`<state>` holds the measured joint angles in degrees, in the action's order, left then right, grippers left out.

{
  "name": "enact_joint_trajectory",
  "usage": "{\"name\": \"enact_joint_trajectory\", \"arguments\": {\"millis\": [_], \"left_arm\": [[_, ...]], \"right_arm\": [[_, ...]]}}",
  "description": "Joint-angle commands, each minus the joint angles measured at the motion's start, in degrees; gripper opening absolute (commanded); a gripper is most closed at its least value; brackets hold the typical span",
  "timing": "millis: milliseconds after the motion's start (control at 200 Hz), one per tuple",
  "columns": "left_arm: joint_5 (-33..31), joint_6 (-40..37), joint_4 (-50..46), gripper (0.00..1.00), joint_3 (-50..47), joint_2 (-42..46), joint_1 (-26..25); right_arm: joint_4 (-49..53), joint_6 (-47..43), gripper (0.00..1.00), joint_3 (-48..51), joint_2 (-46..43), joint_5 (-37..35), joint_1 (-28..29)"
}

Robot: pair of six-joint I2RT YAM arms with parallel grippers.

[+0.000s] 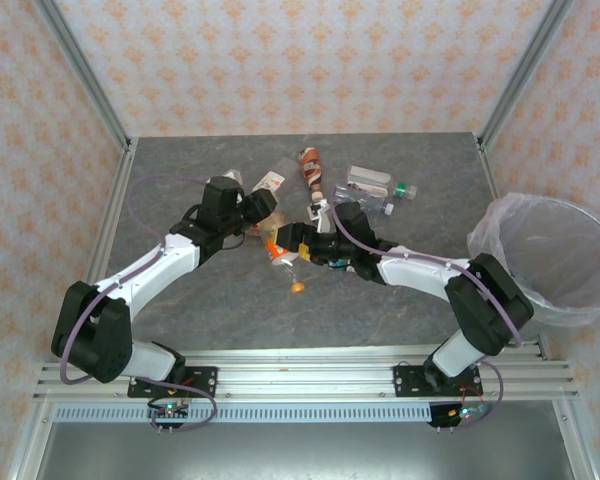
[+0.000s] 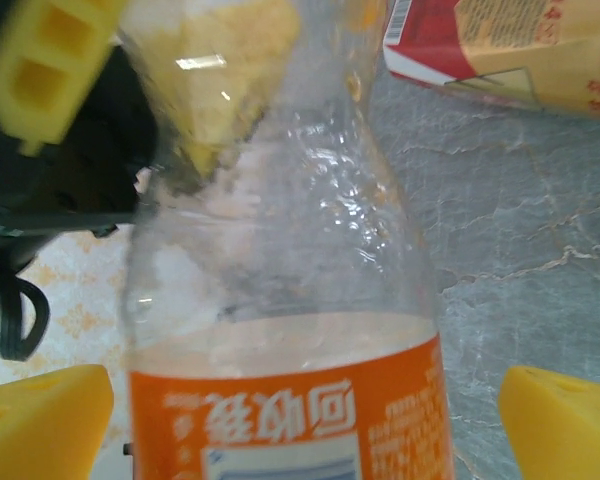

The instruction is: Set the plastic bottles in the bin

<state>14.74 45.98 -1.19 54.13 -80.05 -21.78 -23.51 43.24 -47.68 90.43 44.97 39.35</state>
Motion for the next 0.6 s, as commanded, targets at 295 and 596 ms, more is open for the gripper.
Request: {"name": "enact_joint_trajectory", "arguments": {"millis": [295, 596], "left_arm": [[3.4, -0.4, 4.2, 0.6, 1.9, -1.4, -0.7], [4.7, -0.5, 3.9, 0.6, 1.8, -1.1, -0.7]], "right_arm": [[-5.6, -2.2, 0.88, -1.1, 2.1, 3.2, 0.3], [-6.7, -2.7, 0.64, -0.8, 2.1, 2.5, 0.3]]}}
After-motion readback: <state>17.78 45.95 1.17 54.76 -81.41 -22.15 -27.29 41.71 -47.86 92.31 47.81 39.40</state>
